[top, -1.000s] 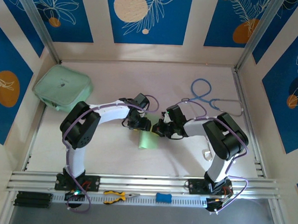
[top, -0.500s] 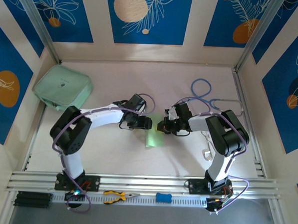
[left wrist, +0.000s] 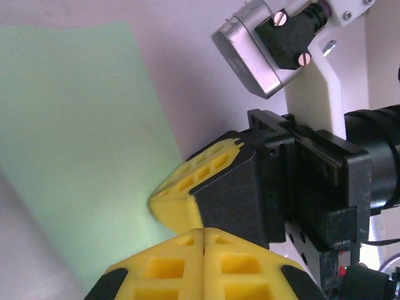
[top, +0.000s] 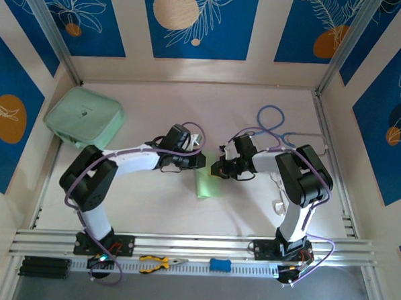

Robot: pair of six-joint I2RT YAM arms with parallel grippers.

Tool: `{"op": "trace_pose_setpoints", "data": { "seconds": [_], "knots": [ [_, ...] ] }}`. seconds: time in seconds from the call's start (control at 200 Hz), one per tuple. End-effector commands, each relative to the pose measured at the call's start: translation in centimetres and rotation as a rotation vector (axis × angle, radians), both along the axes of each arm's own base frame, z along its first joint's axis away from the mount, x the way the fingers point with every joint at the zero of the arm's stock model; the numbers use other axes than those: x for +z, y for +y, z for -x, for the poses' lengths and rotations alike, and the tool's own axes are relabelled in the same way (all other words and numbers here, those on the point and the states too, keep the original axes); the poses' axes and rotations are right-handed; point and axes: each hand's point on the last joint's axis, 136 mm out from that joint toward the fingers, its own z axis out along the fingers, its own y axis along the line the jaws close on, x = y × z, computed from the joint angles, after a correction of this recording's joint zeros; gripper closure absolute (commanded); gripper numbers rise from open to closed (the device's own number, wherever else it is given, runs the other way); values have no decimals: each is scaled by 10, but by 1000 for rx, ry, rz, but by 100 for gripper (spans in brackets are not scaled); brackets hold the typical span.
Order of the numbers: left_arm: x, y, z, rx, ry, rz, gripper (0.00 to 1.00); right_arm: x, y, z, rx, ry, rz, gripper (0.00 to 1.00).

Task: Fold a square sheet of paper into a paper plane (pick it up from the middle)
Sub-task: First fold the square sheet of paper in half at the center of the table.

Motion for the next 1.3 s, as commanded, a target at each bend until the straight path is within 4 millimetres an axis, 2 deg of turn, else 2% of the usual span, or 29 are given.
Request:
{"op": "trace_pose_setpoints", "data": {
  "seconds": [0.0,0.455,0.715,0.825,0.92,1.14,1.295],
  "knots": [
    [-1,-11,0,-33,30,90,100,-26,-15,13,-8,74,93,100],
    [-51,12,11,-7,99,32,100,-29,-16,15,-21,86,106,100],
    [-90,40,26,12,141,-51,100,-33,-17,19,-27,97,126,100],
    [-100,49,31,14,148,-85,100,-36,-21,20,-42,102,147,100],
    [-94,48,29,17,141,-75,100,-36,-22,20,-47,101,150,100],
    [-39,26,11,22,104,32,100,-35,-24,20,-54,96,157,100],
    [-19,19,8,19,98,63,100,-34,-23,20,-53,96,152,100]
  ]
}}
